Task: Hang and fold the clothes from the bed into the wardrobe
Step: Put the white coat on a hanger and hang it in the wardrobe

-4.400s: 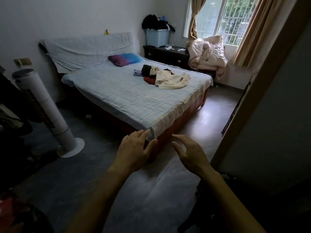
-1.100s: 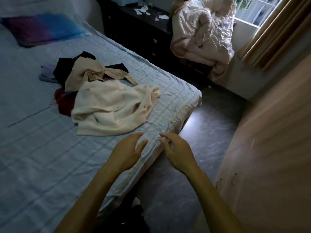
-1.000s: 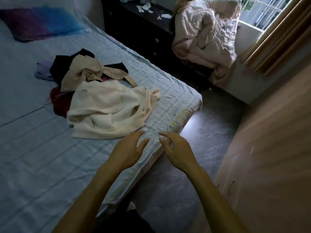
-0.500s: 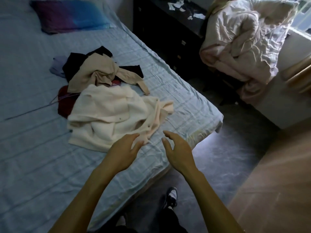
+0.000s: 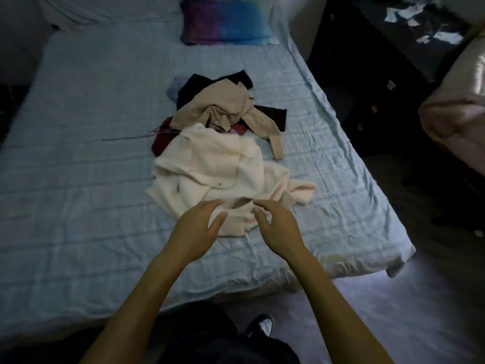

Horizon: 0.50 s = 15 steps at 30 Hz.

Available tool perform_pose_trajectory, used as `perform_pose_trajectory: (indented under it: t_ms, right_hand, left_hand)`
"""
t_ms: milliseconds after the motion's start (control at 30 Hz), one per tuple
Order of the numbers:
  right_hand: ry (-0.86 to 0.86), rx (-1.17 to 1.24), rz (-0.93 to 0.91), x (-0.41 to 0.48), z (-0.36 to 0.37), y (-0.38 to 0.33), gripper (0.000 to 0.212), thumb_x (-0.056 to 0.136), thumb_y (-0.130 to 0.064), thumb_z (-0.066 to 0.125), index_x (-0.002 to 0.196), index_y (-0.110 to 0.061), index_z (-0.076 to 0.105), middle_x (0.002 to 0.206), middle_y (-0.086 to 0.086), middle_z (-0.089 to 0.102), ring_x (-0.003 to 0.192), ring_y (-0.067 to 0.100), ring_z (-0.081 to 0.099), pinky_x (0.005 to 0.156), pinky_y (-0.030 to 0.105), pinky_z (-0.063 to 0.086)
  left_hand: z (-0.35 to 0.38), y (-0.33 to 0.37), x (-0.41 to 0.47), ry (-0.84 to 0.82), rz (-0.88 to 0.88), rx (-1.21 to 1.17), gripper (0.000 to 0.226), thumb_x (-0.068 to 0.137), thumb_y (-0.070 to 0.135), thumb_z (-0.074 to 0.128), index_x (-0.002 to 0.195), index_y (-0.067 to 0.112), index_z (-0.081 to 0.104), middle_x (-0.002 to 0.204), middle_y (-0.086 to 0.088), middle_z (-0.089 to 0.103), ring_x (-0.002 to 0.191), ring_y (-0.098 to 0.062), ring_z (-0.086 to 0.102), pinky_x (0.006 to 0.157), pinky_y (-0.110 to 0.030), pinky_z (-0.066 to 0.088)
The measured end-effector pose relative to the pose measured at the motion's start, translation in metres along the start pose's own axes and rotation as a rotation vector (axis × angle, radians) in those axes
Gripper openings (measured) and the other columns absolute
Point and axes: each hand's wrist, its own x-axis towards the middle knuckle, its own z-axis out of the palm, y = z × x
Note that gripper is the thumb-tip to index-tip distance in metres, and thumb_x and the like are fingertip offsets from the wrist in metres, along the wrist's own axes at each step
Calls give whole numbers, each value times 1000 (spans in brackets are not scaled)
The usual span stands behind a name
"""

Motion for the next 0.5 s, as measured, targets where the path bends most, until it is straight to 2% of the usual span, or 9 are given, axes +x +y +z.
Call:
perform_pose_trajectory:
  t_ms: [267, 500]
  right_hand:
    - [-169, -102, -79, 48, 26, 15, 31, 97, -32, 50, 121, -17, 62, 123, -1, 62, 111, 14, 56, 83, 11, 32]
    - [-307, -252, 0, 98, 51, 43, 34, 97, -34, 49, 125, -18, 59, 124, 2, 61, 112, 18, 56, 89, 24, 39]
  left_hand:
    - [16, -25, 33, 8, -120, 13, 46, 97, 43, 43, 136, 20, 47, 137, -2, 50, 122, -18, 49, 99, -29, 38]
    - [43, -68, 83, -104, -185, -9, 46, 98, 41, 40, 137, 17, 45, 136, -6, 52, 120, -23, 50, 98, -34, 40]
